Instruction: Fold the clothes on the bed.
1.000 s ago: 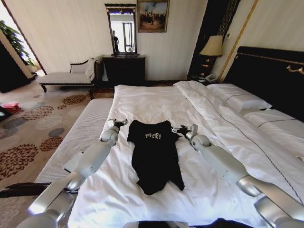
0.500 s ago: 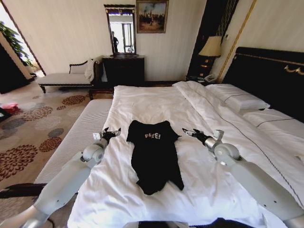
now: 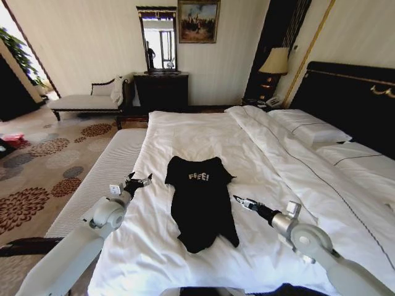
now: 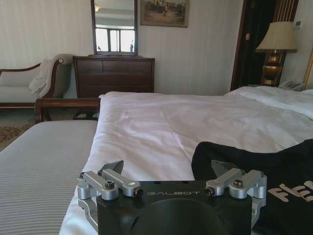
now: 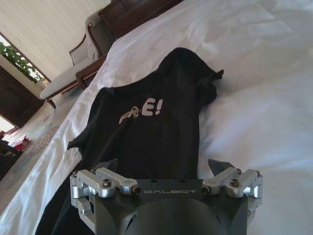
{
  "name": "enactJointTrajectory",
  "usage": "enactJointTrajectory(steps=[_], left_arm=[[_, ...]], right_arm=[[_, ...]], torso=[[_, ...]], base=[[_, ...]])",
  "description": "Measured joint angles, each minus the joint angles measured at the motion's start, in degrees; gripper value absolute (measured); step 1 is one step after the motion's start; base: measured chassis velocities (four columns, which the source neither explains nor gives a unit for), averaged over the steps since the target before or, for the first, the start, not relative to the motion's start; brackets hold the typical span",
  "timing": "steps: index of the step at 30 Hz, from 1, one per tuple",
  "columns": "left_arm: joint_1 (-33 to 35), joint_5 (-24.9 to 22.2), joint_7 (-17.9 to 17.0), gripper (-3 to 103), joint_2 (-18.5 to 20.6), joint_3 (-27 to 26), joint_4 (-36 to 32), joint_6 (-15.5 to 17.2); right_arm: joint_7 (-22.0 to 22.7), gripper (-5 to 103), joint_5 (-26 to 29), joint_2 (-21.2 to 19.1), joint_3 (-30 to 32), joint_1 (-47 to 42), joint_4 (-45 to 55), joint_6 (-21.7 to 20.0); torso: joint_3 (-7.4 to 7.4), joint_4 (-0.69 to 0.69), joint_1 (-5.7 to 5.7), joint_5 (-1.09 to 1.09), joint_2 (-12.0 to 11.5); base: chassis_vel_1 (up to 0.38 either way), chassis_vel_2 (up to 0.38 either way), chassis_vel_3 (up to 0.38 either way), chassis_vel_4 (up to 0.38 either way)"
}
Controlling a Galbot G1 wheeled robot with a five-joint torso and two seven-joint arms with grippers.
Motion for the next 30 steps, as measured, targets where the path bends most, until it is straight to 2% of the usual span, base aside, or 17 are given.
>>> enactJointTrajectory(steps=[4, 7, 12, 21, 23, 30], left_arm=[[0.60, 0.65, 0.43, 100, -0.81, -0.65, 0.03, -0.29], [0.69, 0.82, 0.59, 100, -1.14, -0.72, 0.14, -0.43], [0.52, 1.00, 0.92, 100, -1.23, -0.72, 0.36, -0.59], [1.37, 0.90, 1.21, 100, -1.00, -1.62, -0.12, -0.74], [1.48, 0.90, 1.23, 100, -1.01, -1.80, -0.15, -0.79], [1.78, 0.87, 1.22, 100, -0.86, -2.10, -0.70, -0.79]], right_arm=[[0.11, 100, -0.80, 0.46, 2.57, -5.54, 1.23, -0.92], [-0.04, 100, -1.13, 0.24, 3.36, -7.59, 1.16, -1.21], [-3.10, 100, -2.74, -0.62, 4.56, -12.16, 1.82, -1.69], [-6.04, 102, -6.69, -1.02, 4.11, -17.41, 2.86, -2.17], [-6.75, 98, -8.96, -0.57, 3.15, -18.31, 2.99, -2.11], [-7.36, 95, -11.38, 0.15, 1.69, -18.41, 3.23, -1.69]], torso=[[0.00, -0.04, -0.01, 0.01, 0.00], [0.00, -0.01, 0.00, 0.02, 0.00], [0.00, -0.01, 0.00, 0.01, -0.02], [0.00, 0.00, 0.00, 0.01, -0.01], [0.01, -0.01, 0.00, 0.01, -0.01], [0.00, -0.01, 0.00, 0.01, -0.01]], base=[[0.000, 0.000, 0.000, 0.000], [0.000, 0.000, 0.000, 0.000], [0.000, 0.000, 0.000, 0.000], [0.000, 0.000, 0.000, 0.000], [0.000, 0.000, 0.000, 0.000], [0.000, 0.000, 0.000, 0.000]])
